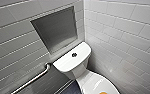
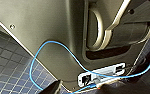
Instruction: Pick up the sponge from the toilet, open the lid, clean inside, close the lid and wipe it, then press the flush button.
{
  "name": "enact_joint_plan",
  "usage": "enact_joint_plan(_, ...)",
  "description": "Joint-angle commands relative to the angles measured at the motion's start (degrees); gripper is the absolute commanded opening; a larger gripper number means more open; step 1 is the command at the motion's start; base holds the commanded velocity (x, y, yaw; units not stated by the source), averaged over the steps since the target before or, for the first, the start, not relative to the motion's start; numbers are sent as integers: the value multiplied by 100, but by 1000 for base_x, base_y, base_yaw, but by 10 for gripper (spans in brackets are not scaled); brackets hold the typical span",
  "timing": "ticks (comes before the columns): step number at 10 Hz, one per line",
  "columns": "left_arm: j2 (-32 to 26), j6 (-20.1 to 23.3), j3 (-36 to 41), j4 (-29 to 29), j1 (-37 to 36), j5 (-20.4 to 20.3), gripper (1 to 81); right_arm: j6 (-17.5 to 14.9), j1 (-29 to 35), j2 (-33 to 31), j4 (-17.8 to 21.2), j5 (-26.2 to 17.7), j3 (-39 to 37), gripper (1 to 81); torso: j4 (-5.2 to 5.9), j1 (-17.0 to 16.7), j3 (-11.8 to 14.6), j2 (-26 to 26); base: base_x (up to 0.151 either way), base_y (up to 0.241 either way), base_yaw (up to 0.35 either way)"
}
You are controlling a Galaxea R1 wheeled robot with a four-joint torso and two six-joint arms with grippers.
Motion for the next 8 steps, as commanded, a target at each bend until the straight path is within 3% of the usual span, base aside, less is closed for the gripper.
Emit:
enact_joint_plan(1, -119, 2, 34, -53, 53, 498, 811, 138, -538, -640, -707, 604, 784, 10, 0, 0, 0, 0, 0, 0, 0)
enact_joint_plan(4, -137, 2, 42, -61, 53, 551, 811, 384, -1118, -894, -769, 877, 959, 10, 0, 0, 0, 0, 0, 0, 0)
enact_joint_plan(8, -137, 2, 51, -61, 53, 551, 811, 411, -2270, -1895, -1260, 1895, 2056, 10, 0, 0, 0, 0, 0, 0, 0)
